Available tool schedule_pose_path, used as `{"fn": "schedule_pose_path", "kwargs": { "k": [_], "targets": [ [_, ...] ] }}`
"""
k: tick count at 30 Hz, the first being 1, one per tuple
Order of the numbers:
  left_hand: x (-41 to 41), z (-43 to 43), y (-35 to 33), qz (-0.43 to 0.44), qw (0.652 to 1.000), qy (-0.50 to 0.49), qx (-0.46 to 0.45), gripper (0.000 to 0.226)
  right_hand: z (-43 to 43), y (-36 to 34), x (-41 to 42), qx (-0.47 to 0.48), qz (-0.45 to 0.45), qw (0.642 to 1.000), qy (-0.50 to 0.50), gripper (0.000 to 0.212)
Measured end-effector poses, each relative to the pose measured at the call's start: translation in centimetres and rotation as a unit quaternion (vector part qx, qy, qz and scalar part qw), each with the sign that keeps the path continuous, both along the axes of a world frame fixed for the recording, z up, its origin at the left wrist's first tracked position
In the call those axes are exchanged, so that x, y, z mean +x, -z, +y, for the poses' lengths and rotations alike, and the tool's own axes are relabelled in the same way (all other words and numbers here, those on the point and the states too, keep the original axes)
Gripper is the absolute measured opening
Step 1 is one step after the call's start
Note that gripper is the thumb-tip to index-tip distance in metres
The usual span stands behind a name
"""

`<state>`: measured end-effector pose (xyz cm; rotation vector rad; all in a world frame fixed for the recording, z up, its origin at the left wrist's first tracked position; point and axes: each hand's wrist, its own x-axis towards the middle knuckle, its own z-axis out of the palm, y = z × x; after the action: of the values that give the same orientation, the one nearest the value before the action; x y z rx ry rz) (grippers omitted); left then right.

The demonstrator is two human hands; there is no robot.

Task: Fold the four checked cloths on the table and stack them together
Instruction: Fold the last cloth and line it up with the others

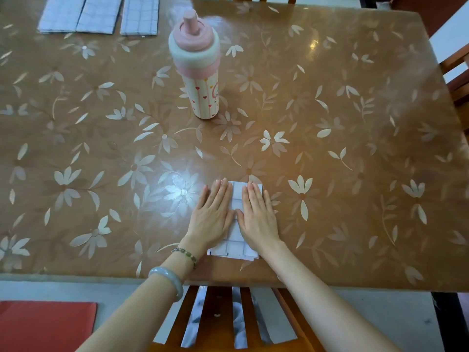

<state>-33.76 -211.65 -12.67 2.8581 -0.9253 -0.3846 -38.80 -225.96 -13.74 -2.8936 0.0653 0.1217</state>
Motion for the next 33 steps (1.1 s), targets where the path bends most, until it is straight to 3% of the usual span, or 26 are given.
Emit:
{"fn": "schedule_pose_path", "kwargs": {
  "k": [9,18,23,33],
  "targets": [
    [-0.2,0.3,0.9,-0.013,1.000,-0.008,0.005,0.065,-0.1,0.2,0.0,-0.054,0.054,0.997,0.004,0.062],
    [-0.9,4.4,0.2,-0.022,0.999,-0.028,0.028,0.079,0.0,0.0,-0.1,-0.069,0.060,0.996,0.020,0.062],
    [-3.2,2.0,0.5,-0.016,0.999,0.044,0.015,0.078,0.1,-0.1,-0.1,-0.074,0.070,0.995,0.024,0.062],
    [-3.3,4.0,0.4,0.005,0.999,0.011,0.041,0.079,-0.4,-0.6,0.1,-0.050,0.104,0.993,0.001,0.066]
  ]
}}
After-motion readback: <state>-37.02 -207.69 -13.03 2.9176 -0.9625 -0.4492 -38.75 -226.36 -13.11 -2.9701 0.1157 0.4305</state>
